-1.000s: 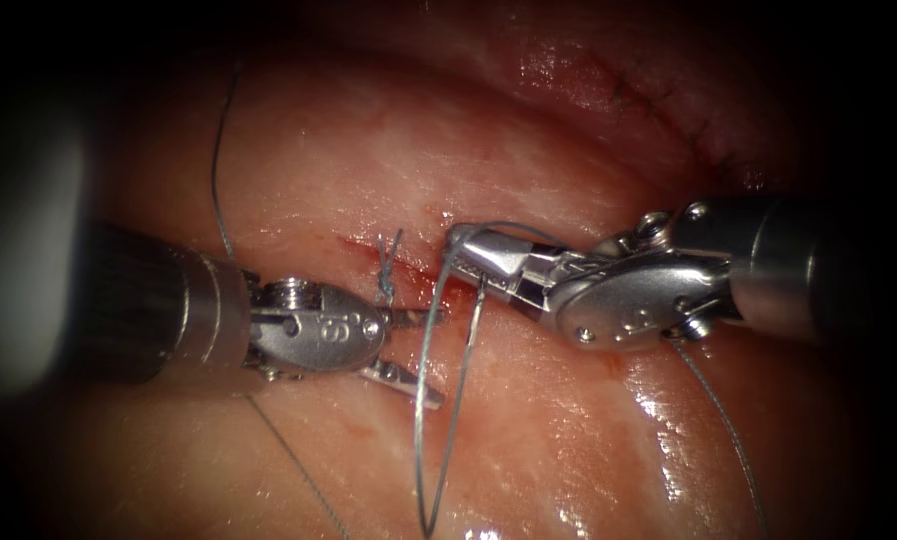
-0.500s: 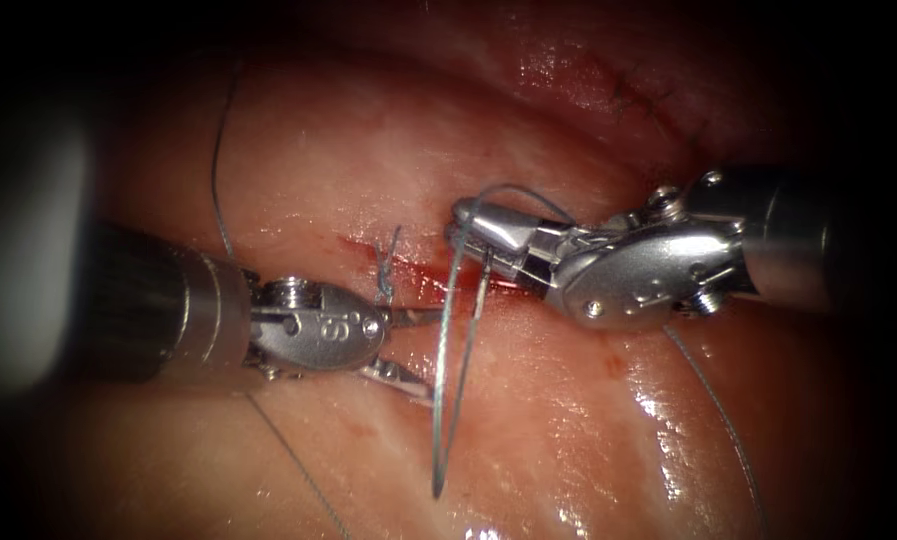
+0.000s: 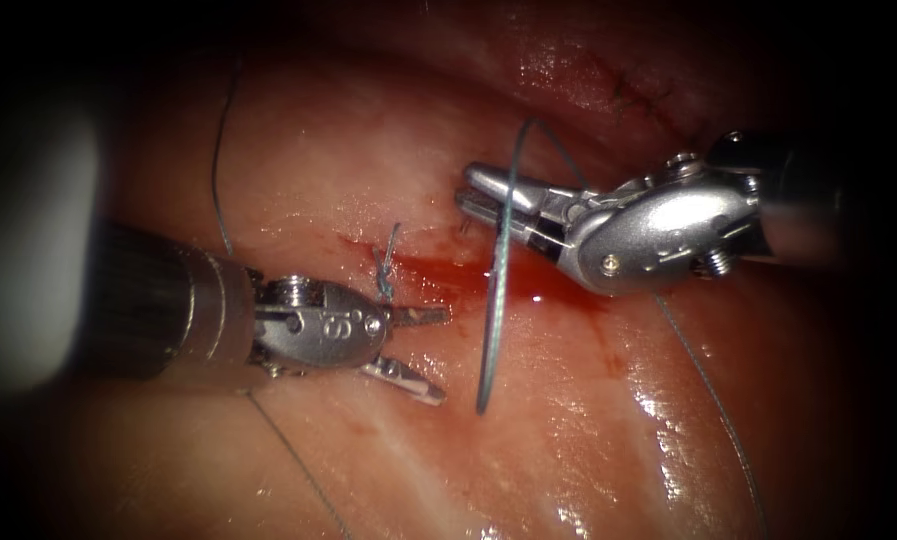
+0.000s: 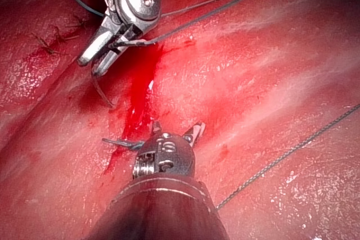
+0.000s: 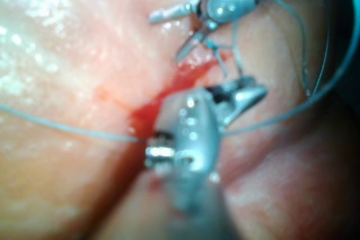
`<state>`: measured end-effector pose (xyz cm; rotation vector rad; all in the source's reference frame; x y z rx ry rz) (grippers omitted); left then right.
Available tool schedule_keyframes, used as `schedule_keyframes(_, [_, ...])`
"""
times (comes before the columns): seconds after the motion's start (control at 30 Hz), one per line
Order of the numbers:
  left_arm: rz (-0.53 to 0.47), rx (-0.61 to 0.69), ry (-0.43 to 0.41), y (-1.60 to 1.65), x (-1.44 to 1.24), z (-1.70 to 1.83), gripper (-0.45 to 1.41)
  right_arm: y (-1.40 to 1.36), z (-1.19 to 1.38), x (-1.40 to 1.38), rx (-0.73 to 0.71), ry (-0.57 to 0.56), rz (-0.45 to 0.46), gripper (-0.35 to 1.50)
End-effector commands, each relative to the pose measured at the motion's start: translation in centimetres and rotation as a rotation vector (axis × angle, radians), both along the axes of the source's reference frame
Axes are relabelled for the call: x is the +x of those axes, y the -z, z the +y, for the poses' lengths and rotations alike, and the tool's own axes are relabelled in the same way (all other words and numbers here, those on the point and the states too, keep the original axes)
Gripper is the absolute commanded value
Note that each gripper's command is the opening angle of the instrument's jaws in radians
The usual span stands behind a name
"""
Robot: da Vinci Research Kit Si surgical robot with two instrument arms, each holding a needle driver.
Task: Wound Closure
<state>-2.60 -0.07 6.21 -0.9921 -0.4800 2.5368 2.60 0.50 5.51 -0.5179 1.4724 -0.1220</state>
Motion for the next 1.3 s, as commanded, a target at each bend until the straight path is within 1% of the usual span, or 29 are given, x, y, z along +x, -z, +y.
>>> schedule_keyframes(0.03, [-0.001,0.004,-0.001,-0.06,-0.04,-0.07,0.32,-0.09,0.06,0.04,0.014,-0.003,0.008,-0.35])
schedule_keyframes(0.27, [-0.001,0.003,-0.001,-0.06,-0.03,-0.07,0.32,-0.13,0.23,-0.01,0.072,-0.007,0.029,-0.35])
schedule_keyframes(0.43, [0.001,0.004,-0.003,-0.06,-0.03,-0.08,0.32,-0.16,0.32,-0.04,0.075,-0.006,0.03,-0.35])
schedule_keyframes(0.73, [0.001,0.004,-0.003,-0.05,-0.03,-0.08,0.32,-0.24,0.35,-0.04,0.156,0.006,0.059,-0.35])
schedule_keyframes(1.17, [0.001,0.004,-0.004,-0.05,-0.01,-0.09,0.32,-0.31,0.47,-0.03,0.223,0.006,0.07,-0.35])
schedule_keyframes(1.3, [0.0,0.005,-0.005,-0.04,-0.01,-0.09,0.32,-0.33,0.52,-0.04,0.224,0.007,0.071,-0.35])
